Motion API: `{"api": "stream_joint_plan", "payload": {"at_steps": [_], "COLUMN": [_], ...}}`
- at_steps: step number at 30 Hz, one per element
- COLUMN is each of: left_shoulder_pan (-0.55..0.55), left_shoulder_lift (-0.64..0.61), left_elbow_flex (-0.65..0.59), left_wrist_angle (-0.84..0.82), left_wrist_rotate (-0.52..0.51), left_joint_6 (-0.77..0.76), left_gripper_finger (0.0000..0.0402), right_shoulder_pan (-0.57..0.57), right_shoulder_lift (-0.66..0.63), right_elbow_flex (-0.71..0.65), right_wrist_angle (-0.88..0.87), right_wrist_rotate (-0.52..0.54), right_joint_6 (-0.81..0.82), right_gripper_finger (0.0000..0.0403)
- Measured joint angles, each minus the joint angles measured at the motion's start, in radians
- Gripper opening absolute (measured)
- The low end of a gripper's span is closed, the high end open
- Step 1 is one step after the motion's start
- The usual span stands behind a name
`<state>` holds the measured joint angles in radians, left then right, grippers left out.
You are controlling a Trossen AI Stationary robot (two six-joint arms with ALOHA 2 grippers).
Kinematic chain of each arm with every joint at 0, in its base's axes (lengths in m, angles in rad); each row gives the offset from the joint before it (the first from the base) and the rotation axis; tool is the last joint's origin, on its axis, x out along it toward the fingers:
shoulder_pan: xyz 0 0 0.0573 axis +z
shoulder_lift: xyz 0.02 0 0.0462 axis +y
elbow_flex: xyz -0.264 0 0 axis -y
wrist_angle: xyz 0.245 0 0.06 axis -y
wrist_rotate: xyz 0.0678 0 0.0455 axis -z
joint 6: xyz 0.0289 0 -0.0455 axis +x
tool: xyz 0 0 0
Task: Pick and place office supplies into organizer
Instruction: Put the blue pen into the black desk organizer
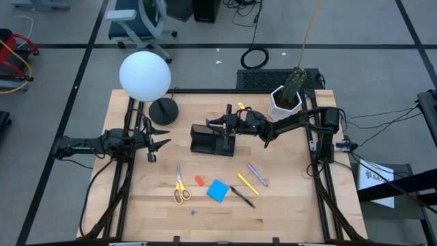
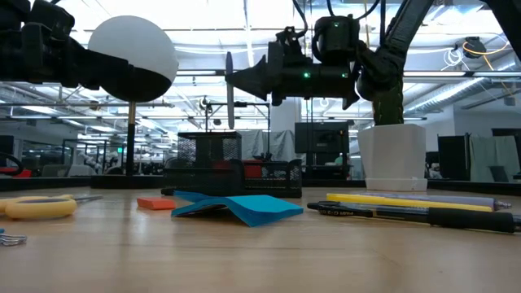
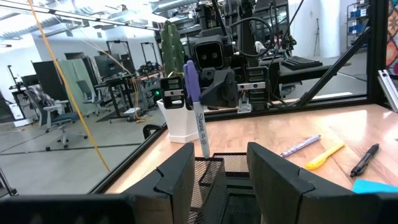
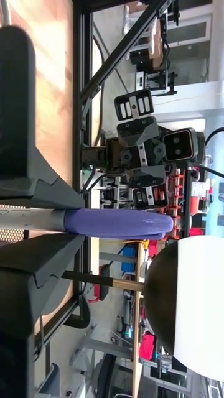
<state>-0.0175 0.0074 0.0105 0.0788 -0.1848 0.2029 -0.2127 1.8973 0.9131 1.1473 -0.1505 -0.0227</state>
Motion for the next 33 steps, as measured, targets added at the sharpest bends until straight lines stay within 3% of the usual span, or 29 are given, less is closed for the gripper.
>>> {"api": "stream_joint_plan", "payload": {"at_steps": [33], "left_shoulder_pan": [0.0], "left_shoulder_lift": [0.0], "left_elbow_flex": [0.0], "left_wrist_angle": [0.0], "left_wrist_rotate": [0.0], "left_joint_6": [0.0], "left_gripper_finger": [0.0154], "right_shoulder_pan": [-0.003], "right_shoulder_lift": [0.0], "right_elbow_flex": [0.0], "right_wrist_angle": [-0.016], "right_wrist_rotate": [-0.007], "right_joint_6": [-0.023], "right_gripper_finger": [0.0079]}}
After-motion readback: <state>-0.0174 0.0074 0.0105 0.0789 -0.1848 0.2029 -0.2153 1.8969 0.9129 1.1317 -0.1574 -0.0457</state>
